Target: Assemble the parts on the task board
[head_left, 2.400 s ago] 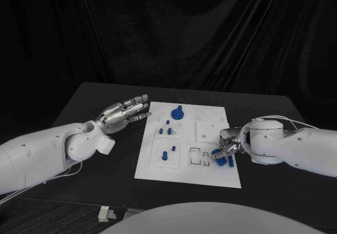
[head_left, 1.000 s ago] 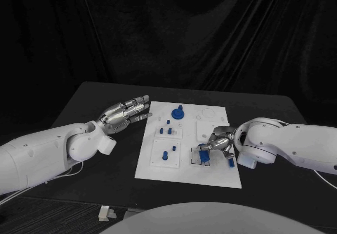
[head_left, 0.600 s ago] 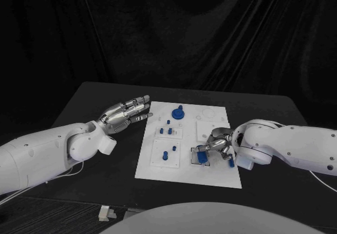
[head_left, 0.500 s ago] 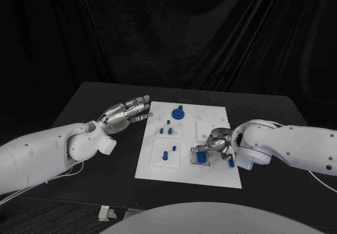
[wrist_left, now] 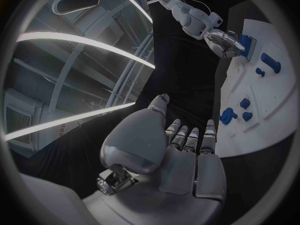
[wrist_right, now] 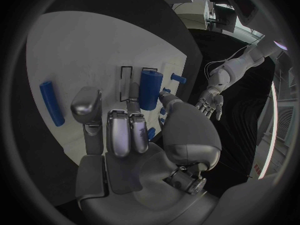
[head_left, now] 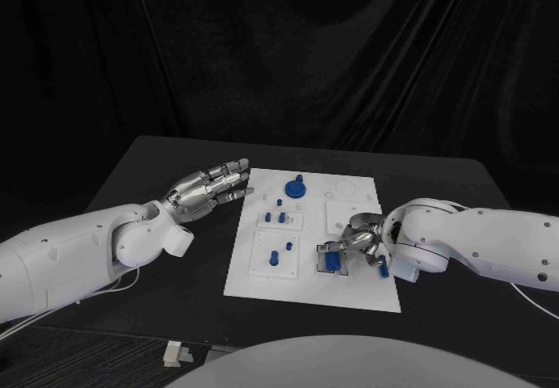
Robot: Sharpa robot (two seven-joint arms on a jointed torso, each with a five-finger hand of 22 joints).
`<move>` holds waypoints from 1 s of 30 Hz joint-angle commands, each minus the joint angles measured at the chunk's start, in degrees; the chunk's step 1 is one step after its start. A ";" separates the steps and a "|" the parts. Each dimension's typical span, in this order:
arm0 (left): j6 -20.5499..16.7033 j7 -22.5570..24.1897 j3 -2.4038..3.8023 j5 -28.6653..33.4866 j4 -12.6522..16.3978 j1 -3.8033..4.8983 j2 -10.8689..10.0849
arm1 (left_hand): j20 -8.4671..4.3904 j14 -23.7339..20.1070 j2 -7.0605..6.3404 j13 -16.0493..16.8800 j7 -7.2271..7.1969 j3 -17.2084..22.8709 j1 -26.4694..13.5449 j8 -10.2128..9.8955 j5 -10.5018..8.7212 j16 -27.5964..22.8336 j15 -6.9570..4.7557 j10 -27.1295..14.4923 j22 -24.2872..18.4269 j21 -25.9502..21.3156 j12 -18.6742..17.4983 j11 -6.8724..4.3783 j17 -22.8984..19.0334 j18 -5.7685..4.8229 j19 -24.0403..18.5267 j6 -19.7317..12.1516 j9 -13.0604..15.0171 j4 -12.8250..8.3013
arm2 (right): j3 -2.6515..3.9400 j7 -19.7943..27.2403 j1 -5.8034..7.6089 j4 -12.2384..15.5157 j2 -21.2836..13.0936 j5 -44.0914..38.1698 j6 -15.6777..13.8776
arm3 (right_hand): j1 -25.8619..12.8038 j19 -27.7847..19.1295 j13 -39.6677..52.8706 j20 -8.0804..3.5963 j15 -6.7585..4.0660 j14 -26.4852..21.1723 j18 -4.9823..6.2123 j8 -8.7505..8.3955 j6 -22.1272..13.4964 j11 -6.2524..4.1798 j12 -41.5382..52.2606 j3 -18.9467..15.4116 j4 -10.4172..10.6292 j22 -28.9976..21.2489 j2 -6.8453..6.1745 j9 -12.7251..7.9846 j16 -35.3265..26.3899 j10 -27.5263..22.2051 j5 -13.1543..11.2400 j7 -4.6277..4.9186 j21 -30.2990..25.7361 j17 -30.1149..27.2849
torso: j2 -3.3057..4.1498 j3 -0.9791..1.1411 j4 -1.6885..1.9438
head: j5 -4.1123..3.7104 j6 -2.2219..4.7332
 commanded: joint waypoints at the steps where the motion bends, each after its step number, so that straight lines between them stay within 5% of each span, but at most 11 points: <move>1: 0.95 0.50 0.06 0.37 0.06 -0.12 0.15 | 0.07 -0.04 0.34 0.04 0.35 0.02 -0.34 0.21 0.19 0.15 -0.08 -0.03 -0.05 0.10 0.21 0.33 -0.06 0.65 0.06 0.10 0.00 0.13 | -0.02 -1.76 -0.19 -0.09 0.07 -0.03 1.32 | -0.48 0.41 15.07 0.13 0.09 4.54 0.95 0.11 -0.45 0.24 0.20 -0.79 -0.03 6.32 -0.01 -0.02 -0.04 6.06 -1.24 -0.09 -0.24 7.59 | -0.02 0.01 -0.01 | 0.00 -0.01; 10: 1.12 0.38 0.06 0.37 0.02 -0.20 0.19 | 0.06 -0.04 0.38 0.03 0.38 0.04 -0.40 0.23 0.21 0.16 -0.01 -0.06 -0.09 0.10 0.18 0.33 -0.06 0.65 0.04 0.02 -0.01 0.16 | -0.02 -2.27 -0.26 -0.15 0.30 -0.56 2.06 | -0.02 0.55 15.07 0.14 0.10 4.54 0.96 0.35 -0.50 0.25 0.20 -3.59 0.24 6.39 -0.04 0.05 0.01 6.06 -7.14 -0.08 -0.57 7.59 | -0.04 0.01 -0.05 | 0.11 -0.01; 21: 1.30 0.24 0.06 0.37 -0.13 -0.28 0.26 | 0.07 -0.04 0.40 0.03 0.37 0.05 -0.41 0.22 0.21 0.17 0.04 -0.07 -0.08 0.10 0.18 0.31 -0.06 0.65 0.05 -0.03 -0.01 0.17 | -0.02 -2.35 -0.34 -0.14 0.43 -0.70 2.11 | -0.69 0.60 15.07 0.15 0.11 4.52 1.00 0.54 -0.48 0.25 0.20 -6.00 1.76 6.39 0.27 0.08 -0.02 6.06 -10.73 -0.08 -0.99 7.51 | -0.01 0.00 -0.01 | 0.16 -0.01; 25: 1.38 0.15 0.06 0.37 -0.22 -0.33 0.29 | 0.07 -0.04 0.40 0.03 0.37 0.05 -0.41 0.22 0.21 0.17 0.04 -0.07 -0.08 0.10 0.18 0.31 -0.06 0.65 0.05 -0.03 -0.01 0.17 | -0.02 -2.16 -0.35 -0.13 0.38 -0.70 1.71 | -2.52 0.63 15.07 0.15 0.10 4.52 1.02 0.68 -0.43 0.24 0.20 -8.06 4.66 6.39 0.94 0.08 0.00 6.06 -11.42 -0.10 -1.28 7.50 | -0.02 0.00 -0.01 | 0.12 -0.01; 27: 1.42 0.10 0.06 0.37 -0.25 -0.35 0.29 | 0.08 -0.03 0.43 0.02 0.36 0.07 -0.44 0.23 0.21 0.17 0.14 -0.09 -0.09 0.11 0.16 0.27 -0.05 0.65 0.05 -0.03 -0.01 0.19 | -0.02 -2.05 -0.35 -0.11 0.36 -0.71 1.42 | -3.52 0.66 15.07 0.12 0.07 4.52 1.01 0.75 -0.36 0.20 0.20 -9.35 5.62 6.42 1.29 0.08 -0.01 6.06 -9.04 -0.14 -1.31 7.49 | -0.02 0.00 0.00 | 0.11 -0.01; 30: 1.47 0.02 0.06 0.37 -0.29 -0.38 0.29 | 0.08 -0.03 0.43 0.02 0.36 0.07 -0.44 0.23 0.21 0.17 0.14 -0.09 -0.09 0.11 0.16 0.27 -0.05 0.65 0.05 -0.03 -0.01 0.19 | -0.02 -1.89 -0.35 -0.10 0.33 -0.71 0.92 | -5.45 0.69 15.07 0.10 0.04 4.52 1.02 0.86 -0.22 0.16 0.20 -11.17 6.02 6.44 2.79 0.07 0.03 6.06 -8.69 -0.17 -1.42 7.52 | -0.04 0.00 -0.02 | 0.11 -0.01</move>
